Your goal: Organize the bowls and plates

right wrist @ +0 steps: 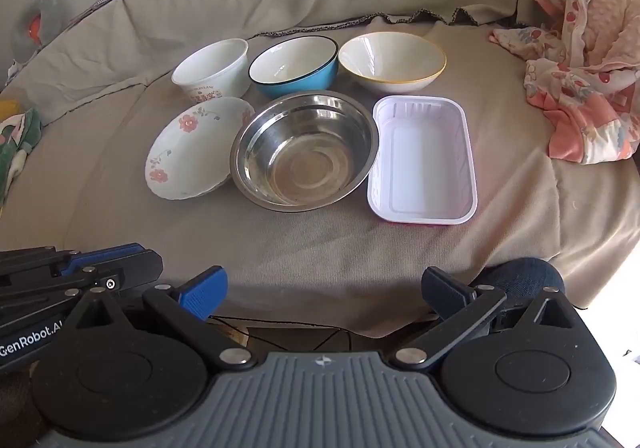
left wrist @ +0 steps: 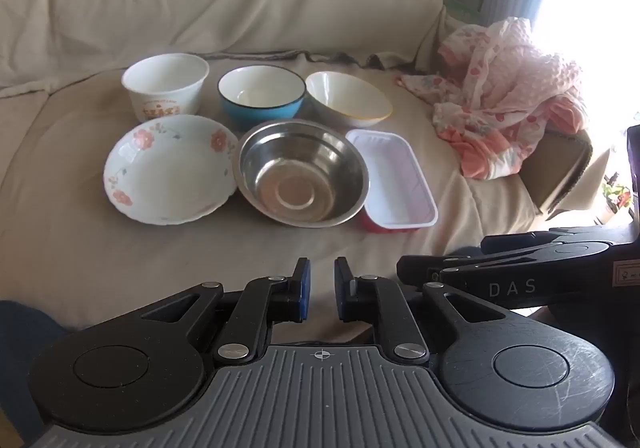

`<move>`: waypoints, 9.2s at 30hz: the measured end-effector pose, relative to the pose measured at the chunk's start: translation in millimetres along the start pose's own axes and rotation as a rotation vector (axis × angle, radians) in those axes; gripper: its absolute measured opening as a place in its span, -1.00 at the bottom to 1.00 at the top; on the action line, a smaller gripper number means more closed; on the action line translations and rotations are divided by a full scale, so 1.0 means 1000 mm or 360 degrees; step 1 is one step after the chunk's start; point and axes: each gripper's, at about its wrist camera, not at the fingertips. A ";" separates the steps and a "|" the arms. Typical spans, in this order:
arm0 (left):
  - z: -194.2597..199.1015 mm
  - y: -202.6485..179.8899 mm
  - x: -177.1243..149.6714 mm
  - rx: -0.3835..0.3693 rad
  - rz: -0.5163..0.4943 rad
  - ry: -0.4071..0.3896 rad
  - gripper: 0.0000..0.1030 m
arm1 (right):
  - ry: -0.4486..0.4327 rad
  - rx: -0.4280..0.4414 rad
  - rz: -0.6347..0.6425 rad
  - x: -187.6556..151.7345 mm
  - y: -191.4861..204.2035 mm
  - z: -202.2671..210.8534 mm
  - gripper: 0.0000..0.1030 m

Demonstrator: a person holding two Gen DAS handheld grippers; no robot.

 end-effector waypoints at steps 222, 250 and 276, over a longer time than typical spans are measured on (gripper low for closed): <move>-0.062 0.257 0.072 0.0218 0.0340 -0.0295 -0.58 | -0.0214 0.0232 0.0376 0.111 0.155 -0.168 -0.17; -0.094 0.294 0.072 0.0091 0.0712 -0.0114 -0.32 | 0.0126 0.0531 -0.0010 0.128 0.121 -0.212 0.05; -0.085 0.232 0.106 0.0322 0.0451 -0.0291 -0.21 | -0.0130 0.0422 -0.0127 0.113 0.037 -0.178 0.08</move>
Point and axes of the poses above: each gripper's, at about its wrist camera, not at the fingertips, and z roughly against the way its jaws point, y to its left, x to its top, and after that the axes turned 12 degrees about -x, right-handed
